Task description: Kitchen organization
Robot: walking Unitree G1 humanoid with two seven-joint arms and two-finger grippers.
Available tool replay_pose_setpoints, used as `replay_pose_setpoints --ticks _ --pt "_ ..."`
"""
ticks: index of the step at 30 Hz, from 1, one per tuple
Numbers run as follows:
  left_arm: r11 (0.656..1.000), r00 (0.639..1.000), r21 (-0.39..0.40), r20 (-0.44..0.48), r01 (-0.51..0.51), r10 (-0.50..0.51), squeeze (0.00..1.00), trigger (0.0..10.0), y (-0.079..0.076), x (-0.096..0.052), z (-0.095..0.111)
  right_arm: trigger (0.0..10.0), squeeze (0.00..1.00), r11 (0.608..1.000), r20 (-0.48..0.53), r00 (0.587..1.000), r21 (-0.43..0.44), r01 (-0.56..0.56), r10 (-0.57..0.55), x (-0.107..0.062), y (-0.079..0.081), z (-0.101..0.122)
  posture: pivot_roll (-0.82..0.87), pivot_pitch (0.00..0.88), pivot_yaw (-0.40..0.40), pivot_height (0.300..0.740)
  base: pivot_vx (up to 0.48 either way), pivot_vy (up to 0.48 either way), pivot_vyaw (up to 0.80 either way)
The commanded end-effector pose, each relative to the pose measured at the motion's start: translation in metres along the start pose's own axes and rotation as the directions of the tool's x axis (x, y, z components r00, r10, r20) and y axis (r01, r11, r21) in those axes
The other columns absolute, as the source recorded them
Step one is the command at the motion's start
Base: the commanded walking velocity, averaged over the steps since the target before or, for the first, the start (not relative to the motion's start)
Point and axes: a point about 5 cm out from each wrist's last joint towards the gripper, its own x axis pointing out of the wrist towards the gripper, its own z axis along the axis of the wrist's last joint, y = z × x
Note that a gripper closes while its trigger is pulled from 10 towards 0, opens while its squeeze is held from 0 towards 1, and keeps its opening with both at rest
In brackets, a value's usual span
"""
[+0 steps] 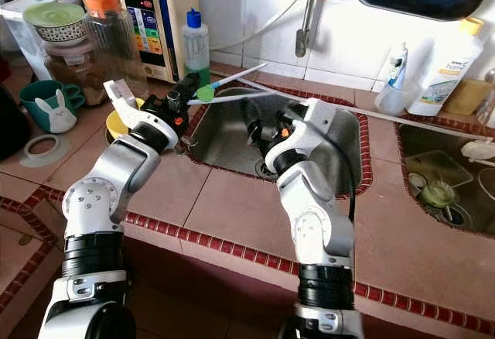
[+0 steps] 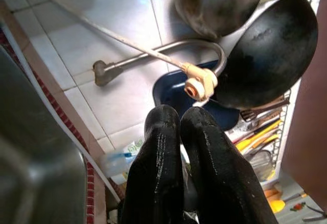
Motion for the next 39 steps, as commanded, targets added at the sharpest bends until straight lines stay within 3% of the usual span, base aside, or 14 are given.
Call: replay_pose_setpoints --ticks 1,3,4,5,6,8,15,21,22,23,24,31,33,39 --pt "0.997 0.999 -0.078 -0.038 0.012 -0.015 0.00 0.0 -0.001 0.006 -0.026 10.0 0.00 0.985 -0.004 0.999 -0.164 -0.048 0.048 0.004 0.009 0.001 0.07 0.014 -0.017 0.740 0.000 0.000 0.00" --pt "0.997 0.999 -0.074 -0.046 0.009 -0.012 0.00 0.0 0.000 0.005 -0.027 10.0 0.00 0.947 -0.031 0.998 -0.314 -0.069 0.063 0.004 0.011 -0.001 0.07 0.014 -0.014 0.740 0.000 0.000 0.00" --pt "0.997 0.999 -0.074 -0.046 0.009 -0.012 0.00 0.0 0.000 0.005 -0.027 10.0 0.00 0.947 -0.031 0.998 -0.314 -0.069 0.063 0.004 0.011 -0.001 0.07 0.014 -0.014 0.740 0.000 0.000 0.00" --pt "0.997 0.999 -0.073 -0.050 0.008 -0.012 0.00 0.0 0.000 0.005 -0.027 10.0 0.00 0.955 -0.033 0.997 -0.285 -0.078 0.071 0.004 0.011 -0.002 0.07 0.015 -0.011 0.740 0.000 0.000 0.00" --pt "0.997 0.998 -0.074 -0.054 0.009 -0.013 0.00 0.0 0.000 0.005 -0.028 10.0 0.00 0.980 -0.023 0.998 -0.187 -0.066 0.063 0.004 0.011 -0.001 0.07 0.014 -0.013 0.740 0.000 0.000 0.00" --pt "0.997 0.998 -0.078 -0.058 0.011 -0.015 0.00 0.0 -0.001 0.004 -0.030 10.0 0.00 0.995 -0.019 0.998 -0.078 -0.060 0.058 0.004 0.011 -0.002 0.07 0.014 -0.012 0.740 0.000 0.000 0.00" --pt "0.994 0.997 -0.109 -0.072 0.017 -0.025 0.00 0.0 -0.003 0.005 -0.035 10.0 0.00 0.998 -0.012 0.998 -0.008 -0.064 0.064 0.005 0.016 -0.009 0.07 0.015 -0.007 0.740 0.000 0.000 0.00" --pt "0.984 0.997 -0.174 -0.061 0.026 -0.037 0.00 0.0 -0.005 0.007 -0.039 10.0 0.00 0.981 0.051 0.998 0.190 -0.034 0.025 0.008 0.016 -0.004 0.08 0.015 -0.003 0.740 0.000 0.000 0.00" --pt "0.984 0.998 -0.178 -0.060 0.026 -0.037 0.00 0.0 -0.006 0.007 -0.040 6.3 0.00 0.976 0.065 0.998 0.218 -0.030 0.016 0.008 0.015 -0.003 0.08 0.015 -0.003 0.740 0.000 0.000 0.00" --pt "0.983 0.997 -0.182 -0.063 0.027 -0.039 0.00 0.0 -0.006 0.007 -0.040 4.8 0.00 0.968 0.085 0.996 0.248 -0.026 0.005 0.009 0.015 0.000 0.08 0.015 -0.003 0.740 0.000 0.000 0.00" --pt "0.983 0.997 -0.183 -0.064 0.028 -0.040 0.00 0.0 -0.006 0.007 -0.040 0.0 0.00 0.966 0.093 0.996 0.256 -0.026 0.002 0.009 0.015 0.001 0.08 0.016 -0.002 0.740 0.000 0.000 0.00" --pt "0.976 0.994 -0.218 -0.108 0.011 -0.035 0.00 0.0 -0.004 0.006 -0.049 0.2 0.00 0.959 0.101 0.995 0.283 -0.017 -0.012 0.009 0.013 0.004 0.08 0.018 -0.002 0.740 0.000 0.000 0.00" --pt "0.974 0.992 -0.224 -0.119 0.016 -0.044 0.00 0.0 -0.006 0.006 -0.054 10.0 0.00 0.957 0.096 0.995 0.291 -0.019 -0.010 0.010 0.013 0.004 0.07 0.017 -0.001 0.740 0.000 0.000 0.00" --pt "0.974 0.991 -0.228 -0.129 0.010 -0.040 0.00 0.0 -0.005 0.005 -0.057 10.0 0.00 0.969 0.073 0.997 0.243 -0.037 0.020 0.011 0.017 0.004 0.07 0.014 -0.001 0.740 0.000 0.000 0.00"
